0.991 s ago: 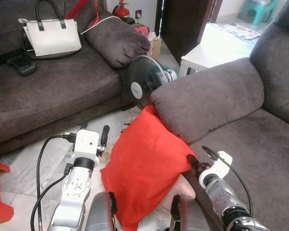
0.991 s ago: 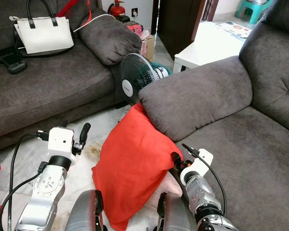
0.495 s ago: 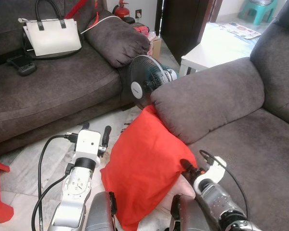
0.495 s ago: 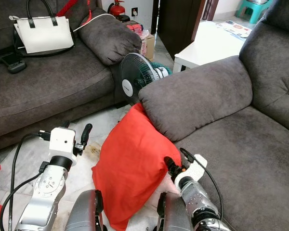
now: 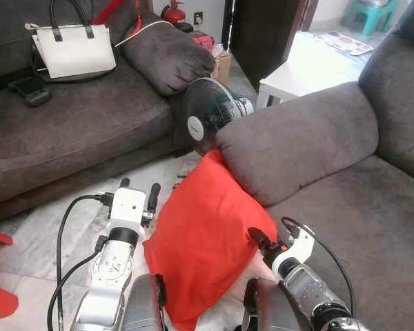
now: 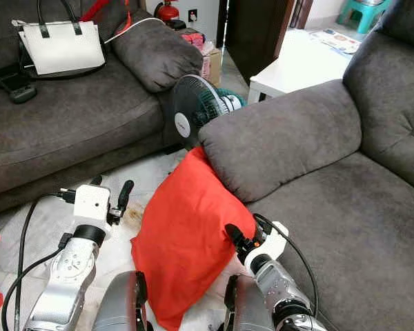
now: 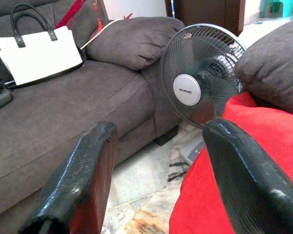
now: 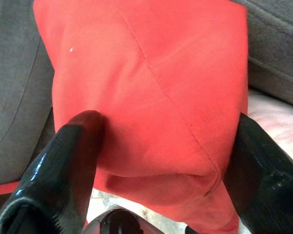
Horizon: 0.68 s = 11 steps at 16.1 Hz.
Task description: Move the pillow to the sofa from floor
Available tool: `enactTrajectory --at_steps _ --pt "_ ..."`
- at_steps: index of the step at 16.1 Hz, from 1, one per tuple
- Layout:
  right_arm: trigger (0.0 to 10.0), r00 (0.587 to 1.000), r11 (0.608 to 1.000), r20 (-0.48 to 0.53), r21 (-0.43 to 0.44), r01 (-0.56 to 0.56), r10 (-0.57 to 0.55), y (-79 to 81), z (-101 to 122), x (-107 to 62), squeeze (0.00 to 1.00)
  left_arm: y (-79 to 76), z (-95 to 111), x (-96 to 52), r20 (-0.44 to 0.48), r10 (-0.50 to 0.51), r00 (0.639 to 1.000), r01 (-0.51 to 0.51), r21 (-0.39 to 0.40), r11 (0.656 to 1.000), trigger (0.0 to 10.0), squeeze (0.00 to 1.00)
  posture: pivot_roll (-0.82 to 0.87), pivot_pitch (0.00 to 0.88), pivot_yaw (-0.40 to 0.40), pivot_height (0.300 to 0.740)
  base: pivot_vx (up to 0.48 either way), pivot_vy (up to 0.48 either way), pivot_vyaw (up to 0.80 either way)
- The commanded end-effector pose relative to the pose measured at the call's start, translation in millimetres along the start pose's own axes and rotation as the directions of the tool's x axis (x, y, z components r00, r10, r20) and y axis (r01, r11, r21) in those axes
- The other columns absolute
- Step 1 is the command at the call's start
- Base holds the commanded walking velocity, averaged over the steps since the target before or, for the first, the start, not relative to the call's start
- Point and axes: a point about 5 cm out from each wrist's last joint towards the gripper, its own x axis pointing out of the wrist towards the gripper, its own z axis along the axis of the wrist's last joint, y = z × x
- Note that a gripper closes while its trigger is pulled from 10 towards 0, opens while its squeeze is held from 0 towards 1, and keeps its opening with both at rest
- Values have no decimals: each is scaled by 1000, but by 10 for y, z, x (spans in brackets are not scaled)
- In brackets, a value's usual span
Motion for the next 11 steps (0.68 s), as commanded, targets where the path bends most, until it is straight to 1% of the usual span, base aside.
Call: enactTrajectory --at_steps 1,2,4,6,7,8,9,11 --pt "10000 999 1000 -32 -13 -28 27 2 -19 -7 0 -40 32 31 11 -14 1000 14 2 1000 10000 0 132 55 -63 579 0 0 0" --pt "10000 998 998 -57 -40 -39 37 -4 -27 -14 0 -38 32 36 12 -12 1000 12 2 1000 10000 0 134 55 -66 579 0 0 0" --pt "10000 998 997 -61 -64 -39 35 -19 -6 -22 0 -35 33 41 13 -9 1000 9 3 1000 10000 0 136 53 -69 579 0 0 0" --pt "10000 996 986 -83 -157 -53 40 -43 49 -39 0 -38 39 50 17 -3 1000 3 1 1000 10000 0 137 49 -75 579 0 0 0" --pt "6431 995 985 -88 -165 -53 39 -51 56 -44 0 -42 41 53 18 -2 1000 2 0 1000 10000 0 137 49 -77 579 0 0 0" --pt "6431 995 985 -90 -164 -51 37 -56 58 -47 0 -44 41 54 19 -2 1000 2 0 1000 10000 0 137 49 -77 579 0 0 0" --pt "0 994 985 -94 -160 -63 48 -69 77 -59 0 -47 43 56 20 0 1000 0 -1 1000 10000 0 136 49 -78 579 0 0 0" --pt "0 994 986 -88 -151 -72 60 -43 58 -44 0 -43 43 58 20 2 1000 -2 -2 1000 10000 0 132 50 -78 579 0 0 0"
